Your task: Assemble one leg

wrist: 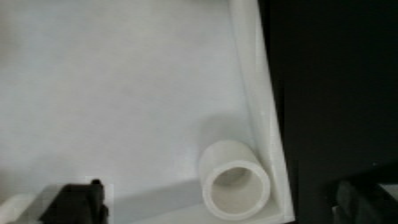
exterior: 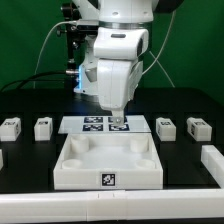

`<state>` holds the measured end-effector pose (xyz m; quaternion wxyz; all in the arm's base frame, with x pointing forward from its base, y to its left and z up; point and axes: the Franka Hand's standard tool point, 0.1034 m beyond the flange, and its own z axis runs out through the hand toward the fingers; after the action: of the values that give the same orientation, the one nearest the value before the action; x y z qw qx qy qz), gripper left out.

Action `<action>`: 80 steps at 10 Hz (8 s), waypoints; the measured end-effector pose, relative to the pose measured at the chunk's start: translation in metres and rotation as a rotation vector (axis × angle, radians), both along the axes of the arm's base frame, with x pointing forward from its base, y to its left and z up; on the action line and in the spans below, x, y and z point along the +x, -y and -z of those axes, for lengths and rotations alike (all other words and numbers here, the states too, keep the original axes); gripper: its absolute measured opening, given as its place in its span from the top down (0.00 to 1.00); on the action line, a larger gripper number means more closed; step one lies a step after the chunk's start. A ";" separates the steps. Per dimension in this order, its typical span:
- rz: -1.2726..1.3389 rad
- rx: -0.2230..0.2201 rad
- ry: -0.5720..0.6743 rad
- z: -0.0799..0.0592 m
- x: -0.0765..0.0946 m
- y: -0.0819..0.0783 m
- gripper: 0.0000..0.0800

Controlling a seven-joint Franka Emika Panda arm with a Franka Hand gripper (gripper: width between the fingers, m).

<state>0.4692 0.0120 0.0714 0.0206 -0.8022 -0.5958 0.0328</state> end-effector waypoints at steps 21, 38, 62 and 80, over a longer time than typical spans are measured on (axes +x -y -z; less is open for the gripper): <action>-0.243 0.051 -0.125 0.061 -0.041 0.012 0.70; -0.246 0.065 -0.075 0.059 0.001 -0.034 0.90; 0.022 0.025 0.029 0.009 0.013 -0.068 0.19; 1.147 0.001 0.004 0.017 -0.030 -0.163 0.19</action>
Offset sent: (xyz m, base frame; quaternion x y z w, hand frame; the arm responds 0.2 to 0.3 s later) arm -0.0163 -0.0067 -0.0092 0.0435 -0.0041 -0.1540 0.9871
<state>0.4390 0.1753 0.0547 0.0343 -0.9971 -0.0655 0.0148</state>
